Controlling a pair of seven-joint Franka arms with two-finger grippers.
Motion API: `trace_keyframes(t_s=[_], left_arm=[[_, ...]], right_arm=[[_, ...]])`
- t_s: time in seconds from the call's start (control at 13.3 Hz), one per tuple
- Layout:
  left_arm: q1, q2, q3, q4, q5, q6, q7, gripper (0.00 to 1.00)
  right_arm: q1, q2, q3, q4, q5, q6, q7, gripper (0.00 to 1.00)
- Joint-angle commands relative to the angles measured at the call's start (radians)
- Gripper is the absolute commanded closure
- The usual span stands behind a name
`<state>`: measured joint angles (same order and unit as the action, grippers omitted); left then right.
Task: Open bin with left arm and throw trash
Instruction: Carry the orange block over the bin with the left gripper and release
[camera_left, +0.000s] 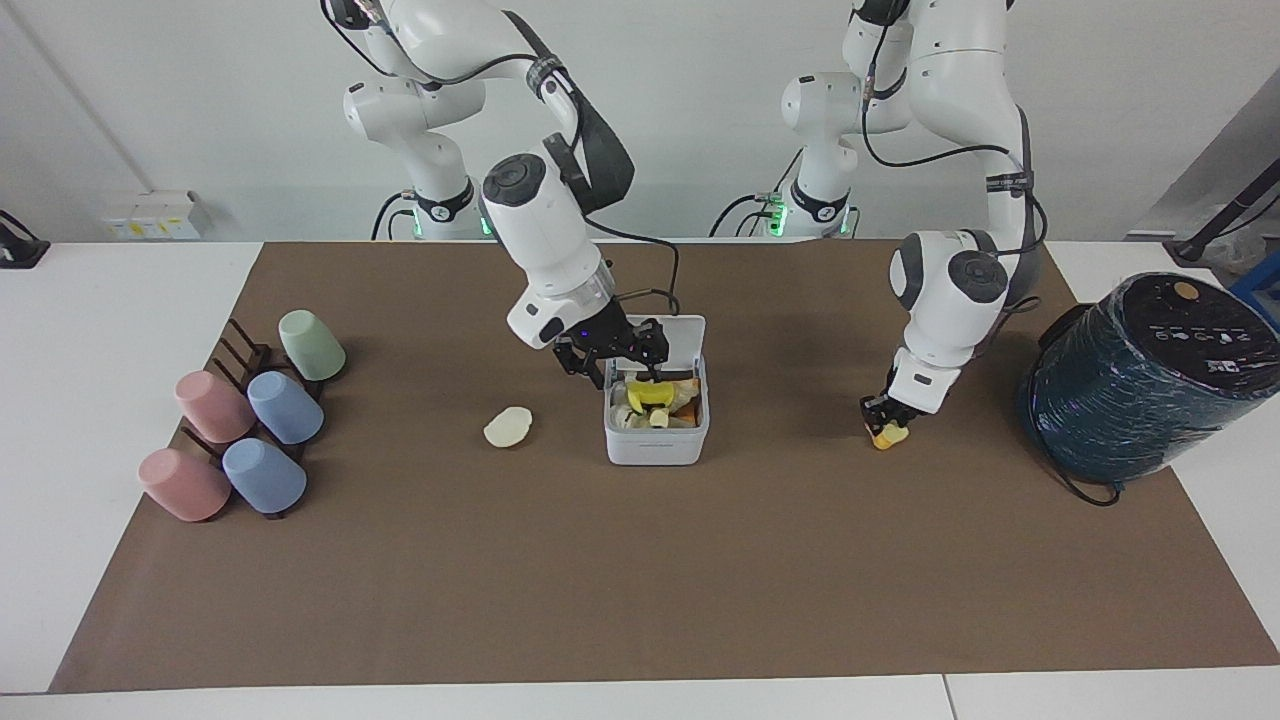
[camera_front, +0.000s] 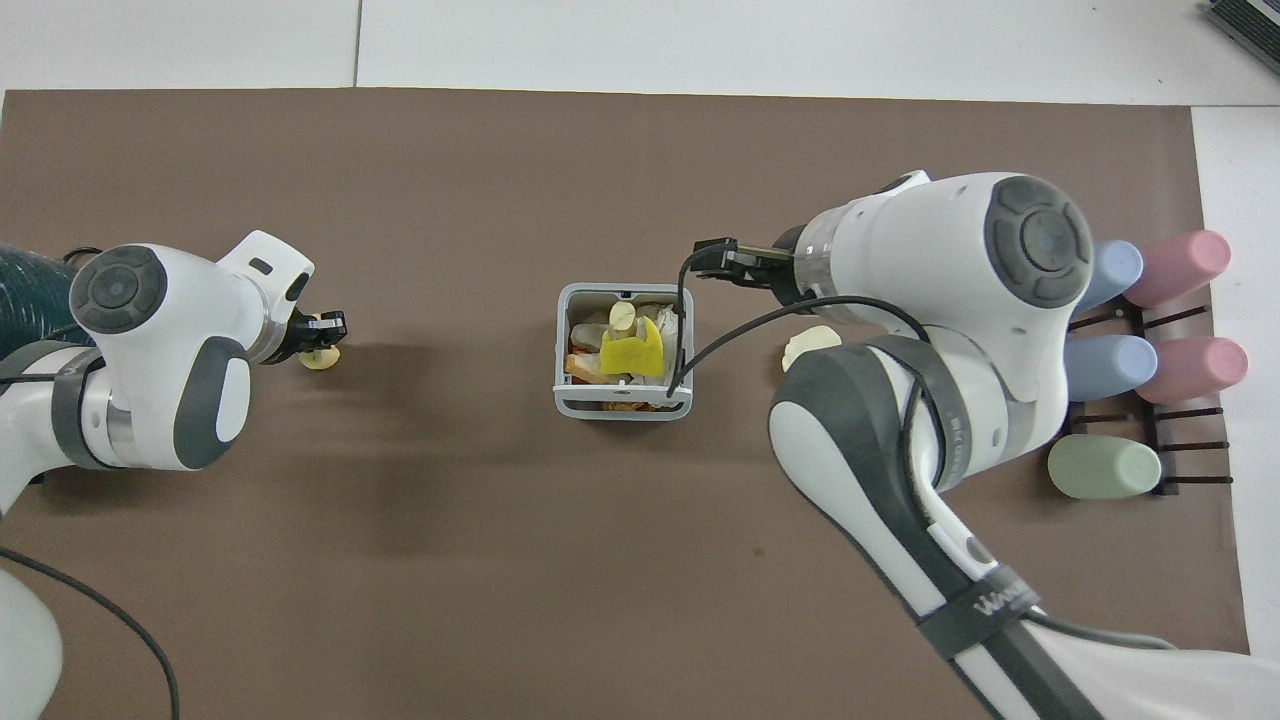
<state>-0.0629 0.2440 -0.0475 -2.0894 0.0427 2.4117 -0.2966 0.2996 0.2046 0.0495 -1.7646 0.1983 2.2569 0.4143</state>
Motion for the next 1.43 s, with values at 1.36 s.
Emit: trace_keyframes(t_s=[1.36], left_arm=[[-0.515,0.057,-0.011,0.313,-0.132,-0.103,-0.690,1.00]], right_arm=[[-0.182,0.067,0.018,-0.317,0.237,0.131,-0.568,0.31]])
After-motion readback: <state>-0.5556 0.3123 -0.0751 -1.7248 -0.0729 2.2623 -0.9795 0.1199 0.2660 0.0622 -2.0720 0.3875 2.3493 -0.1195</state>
